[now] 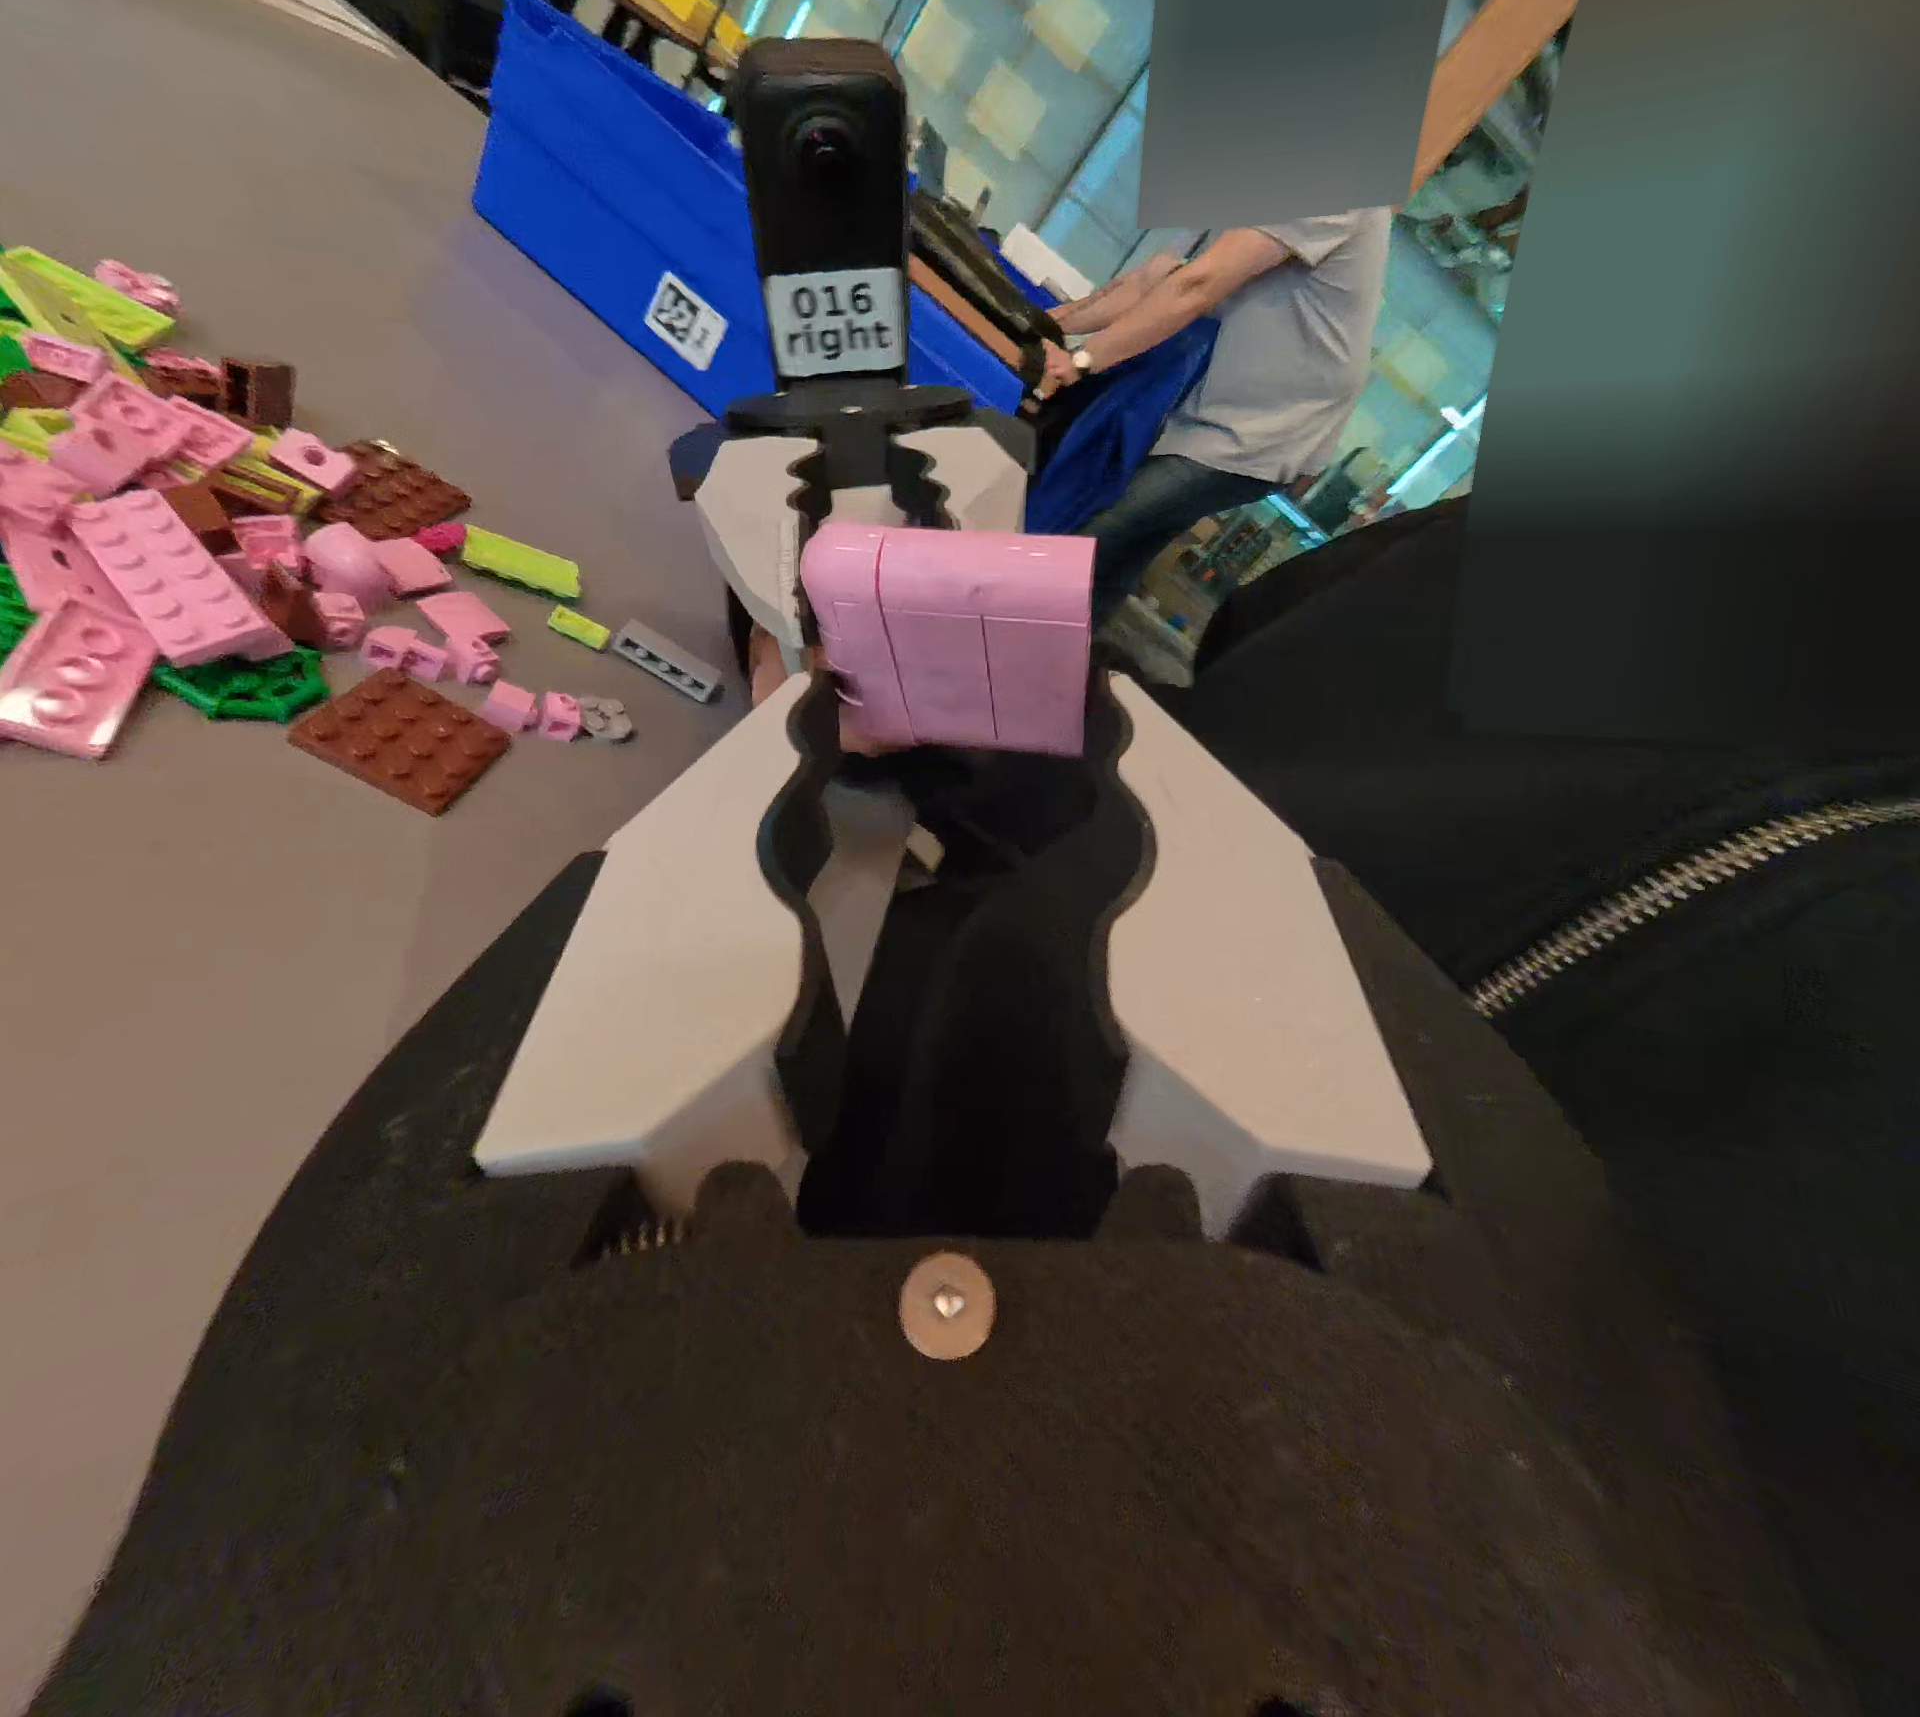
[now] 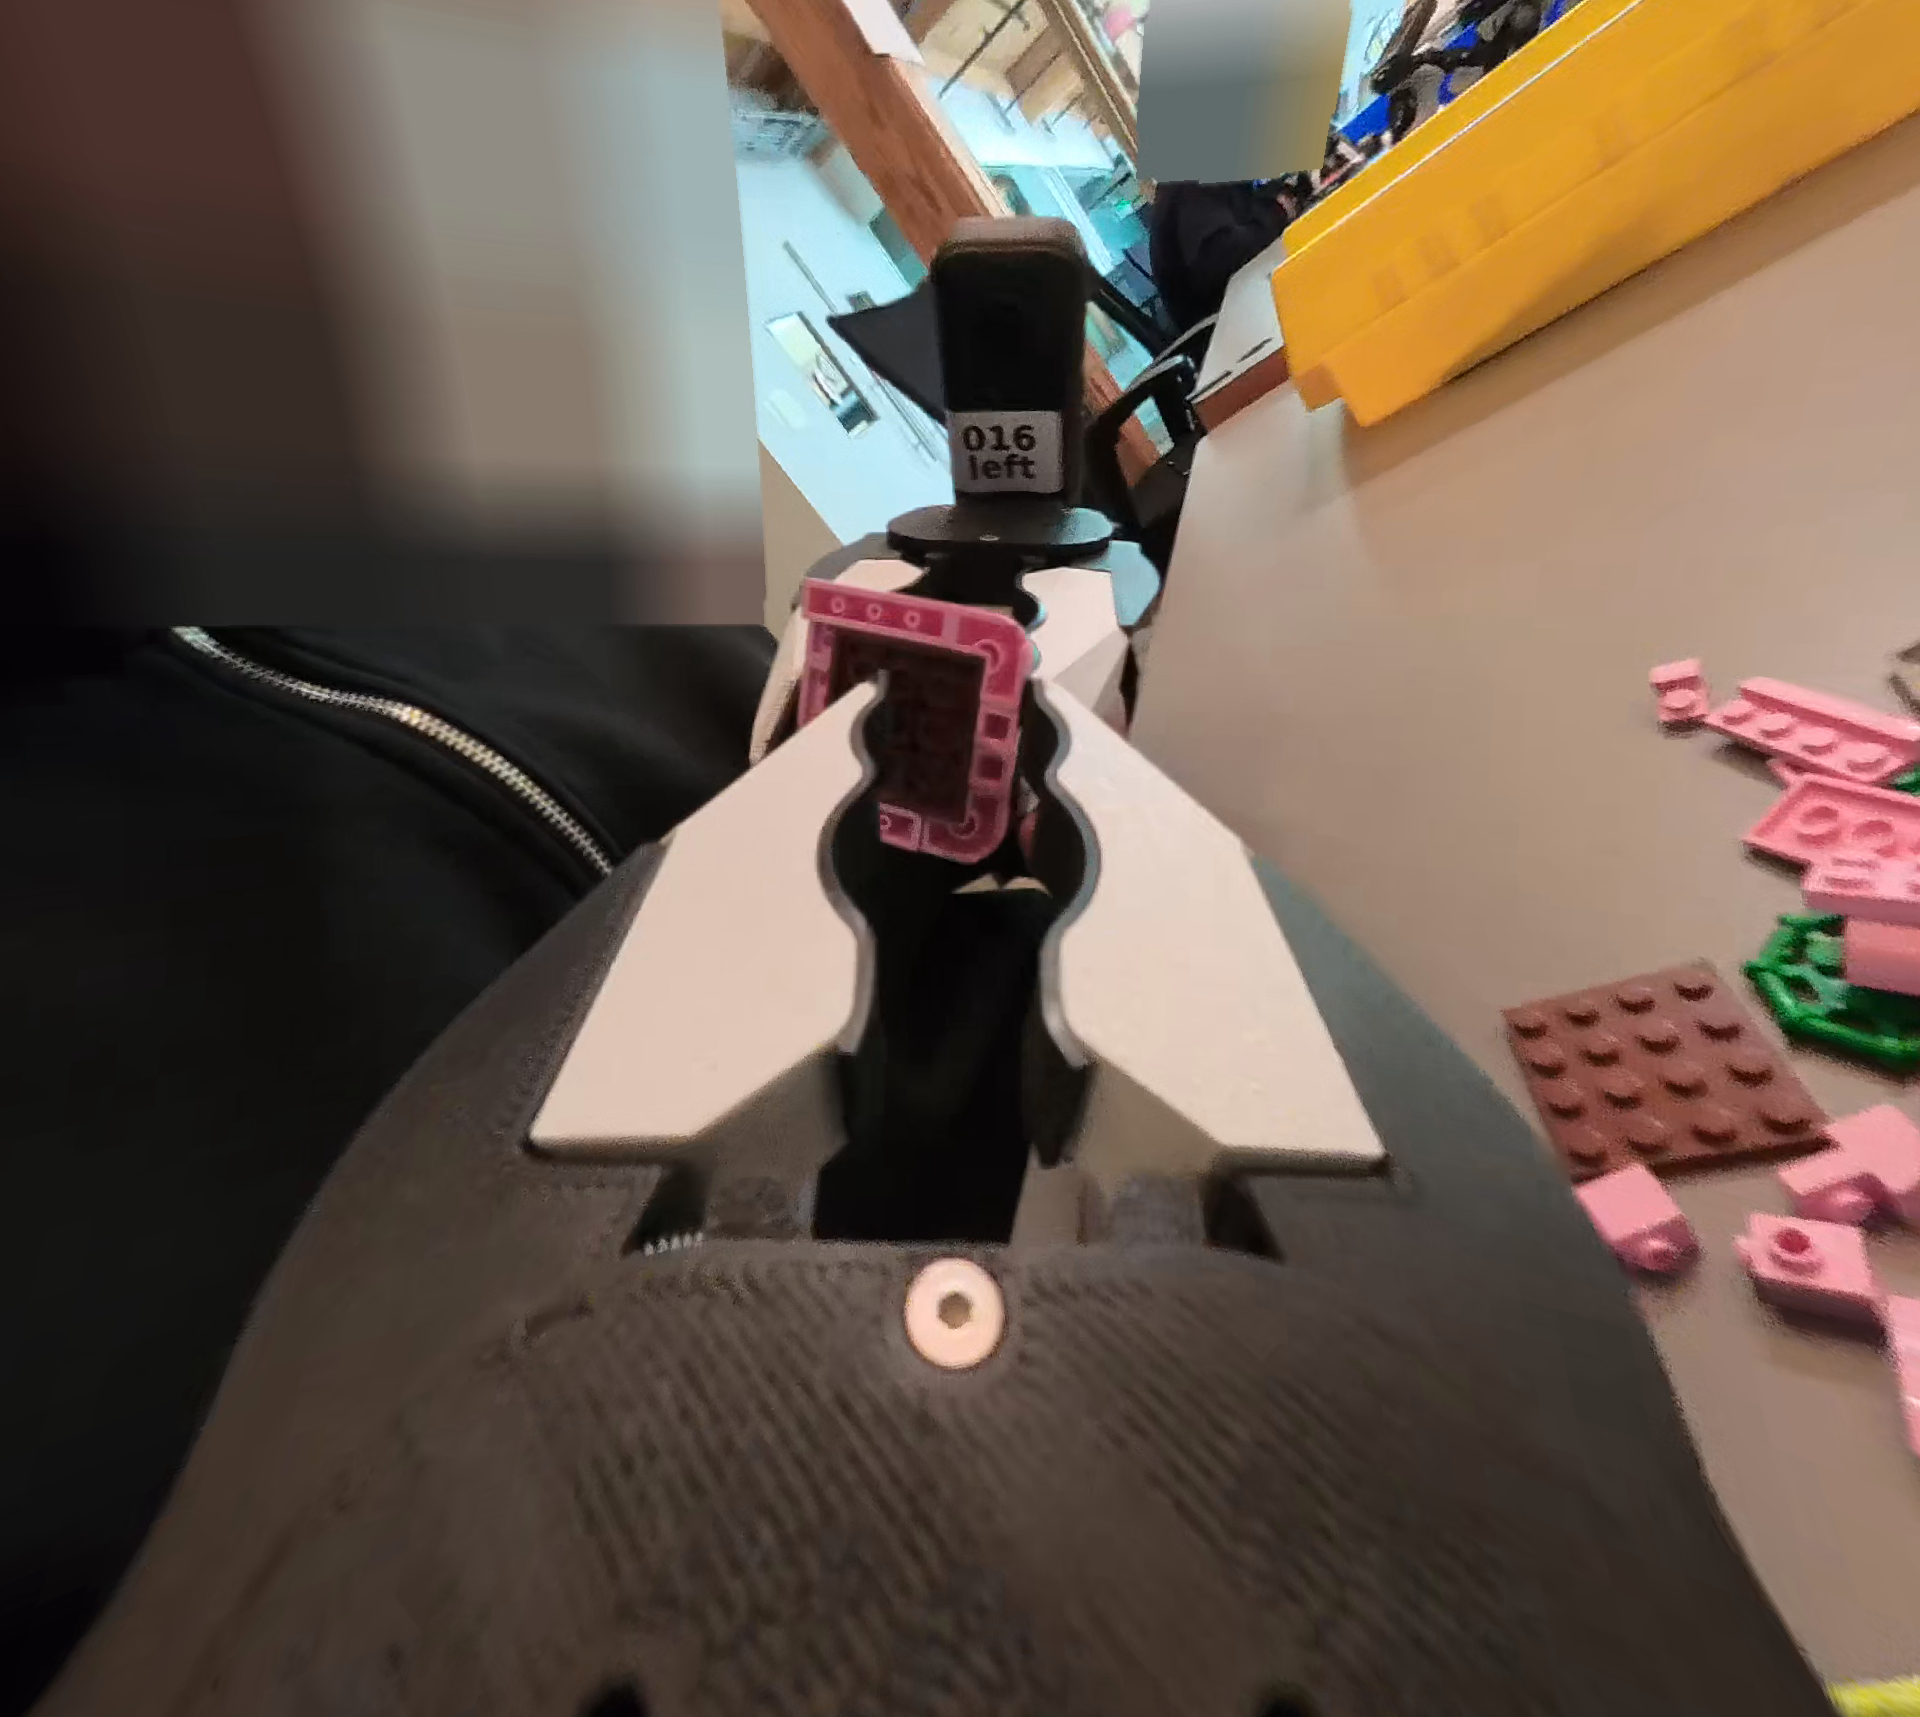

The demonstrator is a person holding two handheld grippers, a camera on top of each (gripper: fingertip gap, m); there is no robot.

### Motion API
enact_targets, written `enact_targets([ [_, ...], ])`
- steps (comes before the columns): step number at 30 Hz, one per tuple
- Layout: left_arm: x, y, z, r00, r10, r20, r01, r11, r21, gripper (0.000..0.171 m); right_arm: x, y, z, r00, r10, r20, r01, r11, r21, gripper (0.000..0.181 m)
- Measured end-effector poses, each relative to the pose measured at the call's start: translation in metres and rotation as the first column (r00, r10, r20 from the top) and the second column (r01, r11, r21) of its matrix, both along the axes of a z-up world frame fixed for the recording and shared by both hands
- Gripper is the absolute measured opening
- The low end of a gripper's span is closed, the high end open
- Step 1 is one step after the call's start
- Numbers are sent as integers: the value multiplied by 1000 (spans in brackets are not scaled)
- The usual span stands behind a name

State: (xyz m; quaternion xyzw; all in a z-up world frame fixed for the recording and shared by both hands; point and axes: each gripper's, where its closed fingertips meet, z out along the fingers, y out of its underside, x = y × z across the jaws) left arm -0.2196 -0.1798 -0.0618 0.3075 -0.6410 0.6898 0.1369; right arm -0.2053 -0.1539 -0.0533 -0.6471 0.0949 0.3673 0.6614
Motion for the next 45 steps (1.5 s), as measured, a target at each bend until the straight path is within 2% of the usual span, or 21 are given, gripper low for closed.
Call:
enact_targets([
  [4, 19, 10, -19, 992, 109, 57, -116, 984, 132, 46, 19, 1, -11, 974, -148, 170, 165, 982, -93, 23],
  [6, 26, 17, -33, 983, 160, 86, -175, 959, 223, 46, 26, 2, -14, 934, -213, 287, 253, 961, -110, 32],
  [9, 29, 19, -38, 974, 180, 136, -213, 933, 290, 47, 23, 7, -14, 900, -231, 370, 291, 950, -116, 55],
  [13, 26, 16, -35, 977, 163, 135, -196, 938, 286, 47, 18, 12, -13, 938, -203, 280, 238, 966, -96, 68],
  [16, 22, 13, -38, 979, 136, 155, -180, 928, 325, 47, 21, 7, -3, 970, -186, 158, 194, 980, -41, 61],
  [18, 18, 10, -37, 980, 114, 160, -163, 929, 334, 48, 19, 7, -7, 980, -151, 125, 160, 985, -63, 65],
  [21, 17, 6, -35, 981, 100, 165, -152, 927, 342, 48, 12, 11, -12, 987, -103, 123, 116, 988, -102, 69],
  [25, 16, 3, -38, 979, 96, 180, -159, 912, 378, 48, 7, 13, -15, 990, -74, 117, 88, 989, -123, 53],
  [30, 17, 2, -34, 975, 112, 191, -172, 927, 335, 48, 8, 12, -13, 991, -75, 112, 90, 987, -134, 51],
  [31, 17, 2, -33, 973, 116, 198, -177, 930, 324, 49, 8, 12, -13, 991, -77, 106, 91, 987, -133, 50],
  [33, 21, 2, -32, 966, 140, 217, -206, 924, 323, 63, 8, 12, -11, 996, -67, 64, 74, 990, -122, 50],
  [34, 20, 2, -31, 966, 136, 218, -203, 925, 322, 63, 7, 12, -10, 998, -59, 34, 62, 992, -111, 50],
  [37, 19, 0, -28, 974, 131, 183, -180, 941, 287, 62, 7, 12, -14, 999, -55, 2, 54, 992, -113, 50],
  [41, 19, 1, -28, 982, 128, 138, -160, 954, 253, 51, 4, 14, -15, 999, -46, 24, 49, 991, -127, 50],
  [45, 16, 1, -23, 991, 112, 70, -123, 974, 188, 50, 2, 12, -13, 1000, -20, 18, 22, 992, -122, 50],
])
